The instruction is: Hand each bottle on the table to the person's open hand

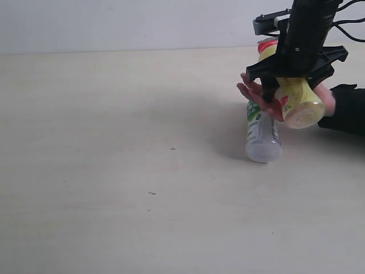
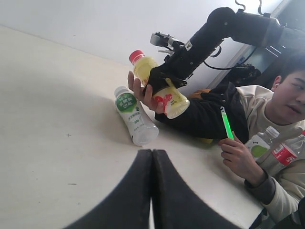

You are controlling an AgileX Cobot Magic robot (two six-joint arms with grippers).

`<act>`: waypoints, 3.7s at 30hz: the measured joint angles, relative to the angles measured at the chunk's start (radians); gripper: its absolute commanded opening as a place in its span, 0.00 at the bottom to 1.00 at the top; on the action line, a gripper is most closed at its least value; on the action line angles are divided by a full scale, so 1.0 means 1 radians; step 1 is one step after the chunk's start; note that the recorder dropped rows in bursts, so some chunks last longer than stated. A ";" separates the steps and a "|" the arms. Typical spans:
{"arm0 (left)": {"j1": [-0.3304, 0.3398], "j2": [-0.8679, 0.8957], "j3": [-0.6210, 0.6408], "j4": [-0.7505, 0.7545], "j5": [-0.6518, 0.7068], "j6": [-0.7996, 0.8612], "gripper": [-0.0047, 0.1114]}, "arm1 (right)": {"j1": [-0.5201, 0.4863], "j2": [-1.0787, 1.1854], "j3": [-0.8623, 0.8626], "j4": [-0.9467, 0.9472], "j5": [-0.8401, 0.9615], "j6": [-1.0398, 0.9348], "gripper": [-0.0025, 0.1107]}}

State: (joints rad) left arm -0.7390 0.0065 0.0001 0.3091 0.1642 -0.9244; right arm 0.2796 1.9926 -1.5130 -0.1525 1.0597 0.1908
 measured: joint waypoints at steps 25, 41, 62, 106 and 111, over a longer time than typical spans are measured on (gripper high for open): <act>0.000 0.000 0.000 0.000 0.000 0.000 0.04 | 0.000 -0.070 -0.053 -0.038 0.037 0.000 0.70; 0.000 0.000 0.000 0.000 0.000 0.000 0.04 | 0.000 -0.378 -0.055 -0.042 0.149 -0.067 0.31; 0.000 0.000 0.000 0.000 0.000 0.000 0.04 | 0.000 -1.382 0.718 -0.101 -0.461 -0.165 0.02; 0.000 0.000 0.000 0.000 0.002 0.000 0.04 | 0.000 -1.629 1.066 -0.134 -0.761 -0.060 0.02; 0.000 0.000 0.000 0.000 0.002 0.000 0.04 | 0.000 -1.629 1.066 -0.131 -0.762 -0.060 0.02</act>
State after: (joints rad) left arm -0.7390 0.0065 0.0001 0.3091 0.1659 -0.9244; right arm 0.2796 0.3640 -0.4469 -0.2840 0.2979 0.1304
